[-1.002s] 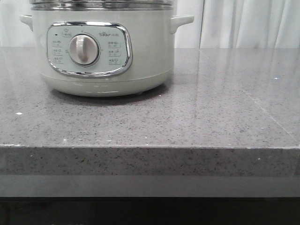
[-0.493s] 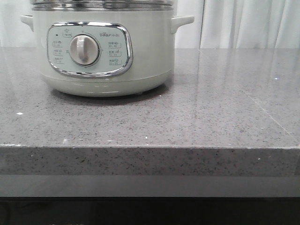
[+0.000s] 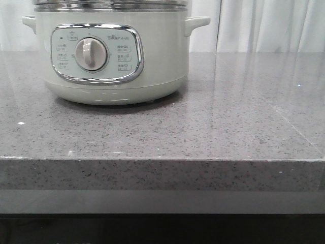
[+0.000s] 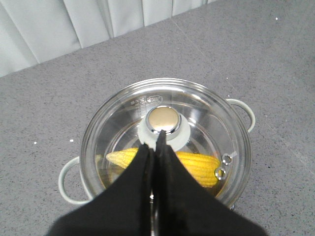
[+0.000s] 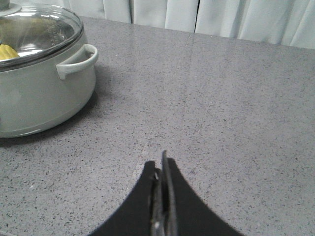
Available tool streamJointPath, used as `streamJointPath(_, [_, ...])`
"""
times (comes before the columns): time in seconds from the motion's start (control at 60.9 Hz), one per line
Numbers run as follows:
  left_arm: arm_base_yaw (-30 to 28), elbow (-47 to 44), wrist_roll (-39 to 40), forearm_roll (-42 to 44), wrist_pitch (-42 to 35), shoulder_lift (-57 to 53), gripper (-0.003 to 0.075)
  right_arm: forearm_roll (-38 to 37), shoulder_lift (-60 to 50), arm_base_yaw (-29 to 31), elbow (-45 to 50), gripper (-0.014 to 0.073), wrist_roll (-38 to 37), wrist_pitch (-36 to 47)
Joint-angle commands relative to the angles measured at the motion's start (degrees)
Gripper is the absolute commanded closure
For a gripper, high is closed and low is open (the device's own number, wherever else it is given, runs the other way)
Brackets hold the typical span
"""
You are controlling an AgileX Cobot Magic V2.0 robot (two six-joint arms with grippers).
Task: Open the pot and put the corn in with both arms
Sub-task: 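Release the lid knob and raise the left gripper away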
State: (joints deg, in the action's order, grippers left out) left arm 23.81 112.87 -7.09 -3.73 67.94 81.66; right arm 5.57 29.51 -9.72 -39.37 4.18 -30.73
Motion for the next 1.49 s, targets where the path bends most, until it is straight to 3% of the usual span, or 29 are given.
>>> streamJointPath(0.0, [0.29, -7.02, -0.24, 0.25, -10.87, -8.25, 0.0741, -0.44, 0.06, 0.27, -1.51, 0.0706, 0.09, 4.40])
streamJointPath(0.378, [0.29, -49.27, -0.24, 0.34, -31.41, -38.09, 0.0741, -0.44, 0.06, 0.27, -1.51, 0.0706, 0.09, 4.39])
streamJointPath(0.657, [0.29, -69.56, -0.24, 0.12, -36.29, -57.56, 0.0741, -0.44, 0.06, 0.27, -1.51, 0.0706, 0.09, 4.39])
streamJointPath(0.936, [0.29, -76.56, -0.14, -0.15, -36.51, -67.95, 0.0741, -0.44, 0.06, 0.27, -1.51, 0.0706, 0.09, 4.39])
streamJointPath(1.479, [0.29, -76.56, -0.14, -0.15, -36.76, -68.23, 0.0741, -0.44, 0.06, 0.27, -1.51, 0.0706, 0.09, 4.39])
